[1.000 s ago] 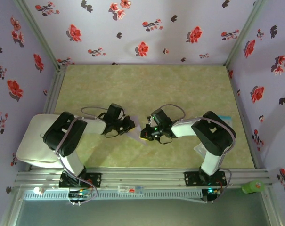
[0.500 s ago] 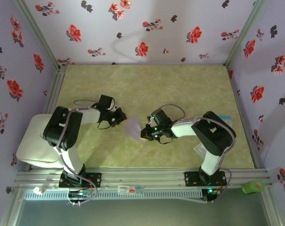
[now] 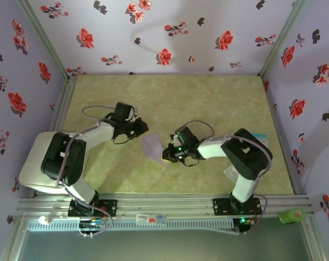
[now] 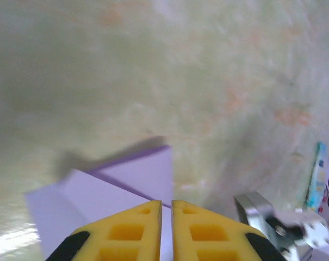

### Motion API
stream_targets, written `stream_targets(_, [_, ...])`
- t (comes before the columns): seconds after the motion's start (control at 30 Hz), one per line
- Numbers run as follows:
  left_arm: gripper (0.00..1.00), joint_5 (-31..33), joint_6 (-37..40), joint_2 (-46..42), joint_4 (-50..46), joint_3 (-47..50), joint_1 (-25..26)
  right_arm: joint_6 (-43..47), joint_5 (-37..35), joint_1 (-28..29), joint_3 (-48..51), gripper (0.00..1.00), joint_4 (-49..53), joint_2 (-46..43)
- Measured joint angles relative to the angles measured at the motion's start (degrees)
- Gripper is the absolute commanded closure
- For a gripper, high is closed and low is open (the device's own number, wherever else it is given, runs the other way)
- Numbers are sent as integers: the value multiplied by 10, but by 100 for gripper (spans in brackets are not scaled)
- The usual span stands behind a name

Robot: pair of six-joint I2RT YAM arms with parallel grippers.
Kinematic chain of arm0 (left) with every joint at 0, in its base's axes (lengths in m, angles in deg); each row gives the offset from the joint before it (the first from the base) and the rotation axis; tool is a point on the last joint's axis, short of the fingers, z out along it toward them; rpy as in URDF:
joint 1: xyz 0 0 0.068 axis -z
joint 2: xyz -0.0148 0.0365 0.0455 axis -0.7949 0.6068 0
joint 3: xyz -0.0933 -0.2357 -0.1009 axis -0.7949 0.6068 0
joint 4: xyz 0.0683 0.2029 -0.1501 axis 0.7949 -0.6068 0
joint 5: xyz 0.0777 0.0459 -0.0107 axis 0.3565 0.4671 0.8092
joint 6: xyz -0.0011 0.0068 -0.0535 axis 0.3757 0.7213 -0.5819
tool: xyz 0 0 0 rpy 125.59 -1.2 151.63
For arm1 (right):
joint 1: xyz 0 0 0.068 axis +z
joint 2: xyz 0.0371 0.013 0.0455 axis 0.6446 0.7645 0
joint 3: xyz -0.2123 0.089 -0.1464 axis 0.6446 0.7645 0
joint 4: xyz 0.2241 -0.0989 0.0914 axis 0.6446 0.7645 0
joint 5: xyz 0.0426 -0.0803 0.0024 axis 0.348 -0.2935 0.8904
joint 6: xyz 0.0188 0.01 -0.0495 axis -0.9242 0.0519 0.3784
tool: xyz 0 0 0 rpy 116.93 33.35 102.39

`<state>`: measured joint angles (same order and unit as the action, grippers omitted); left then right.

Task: Fold a paper plane with a square sheet of paper (pick it up from the middle)
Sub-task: Fourth fold the wing at the center of the table.

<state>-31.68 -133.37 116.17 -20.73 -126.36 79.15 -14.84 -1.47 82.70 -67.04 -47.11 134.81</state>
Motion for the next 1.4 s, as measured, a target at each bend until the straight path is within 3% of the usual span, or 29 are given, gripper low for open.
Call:
stream_targets(0.2, [87,12,-26,11,17,2,89,1,-1,0,-3,98,17,-5])
stream_targets(0.3, [87,16,-45,27,43,19,111,4,-1,0,-5,98,24,-5])
stream_targets(0.77, [90,13,-103,57,160,112,110,16,-15,0,-13,97,90,-27])
stream_targets(1.1, [91,6,-121,57,204,134,104,20,-54,-3,-13,82,189,-131])
stream_targets(1.2, [91,4,-125,57,215,139,104,9,-69,-8,1,75,195,-167])
stream_targets(1.4, [91,3,-134,57,228,144,103,-36,-64,-10,52,71,188,-172])
